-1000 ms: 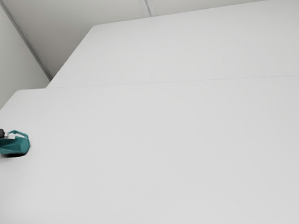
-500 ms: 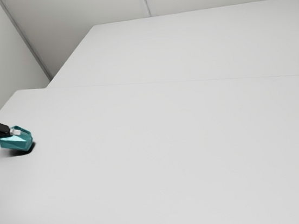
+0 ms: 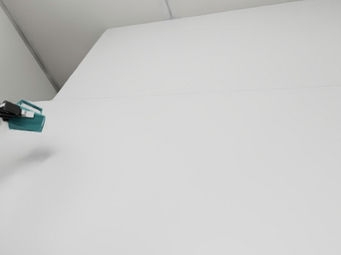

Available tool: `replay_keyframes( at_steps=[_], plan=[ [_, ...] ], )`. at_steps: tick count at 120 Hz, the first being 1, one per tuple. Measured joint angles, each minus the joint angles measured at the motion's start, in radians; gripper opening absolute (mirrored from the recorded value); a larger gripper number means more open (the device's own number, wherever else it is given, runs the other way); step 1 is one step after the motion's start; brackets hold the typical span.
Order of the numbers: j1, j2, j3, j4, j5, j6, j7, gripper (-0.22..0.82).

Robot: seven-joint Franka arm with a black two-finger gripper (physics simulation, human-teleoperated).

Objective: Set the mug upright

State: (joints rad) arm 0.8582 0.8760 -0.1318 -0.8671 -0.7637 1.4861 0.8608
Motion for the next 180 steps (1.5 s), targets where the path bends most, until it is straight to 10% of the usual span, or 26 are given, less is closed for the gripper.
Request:
replay_keyframes(
  at_steps=[50, 102, 180],
  plan=[
    [-0.293, -0.555, -0.065, -0.578, 0.499, 0.162, -0.156, -0.17],
    [-0.343, -0.939, -0.208, -1.306, 0.700, 0.693, -0.284, -0.17],
    [-0.308, -0.920, -0.255, -1.570, 0.713, 1.157, -0.383, -0.18]
  ],
)
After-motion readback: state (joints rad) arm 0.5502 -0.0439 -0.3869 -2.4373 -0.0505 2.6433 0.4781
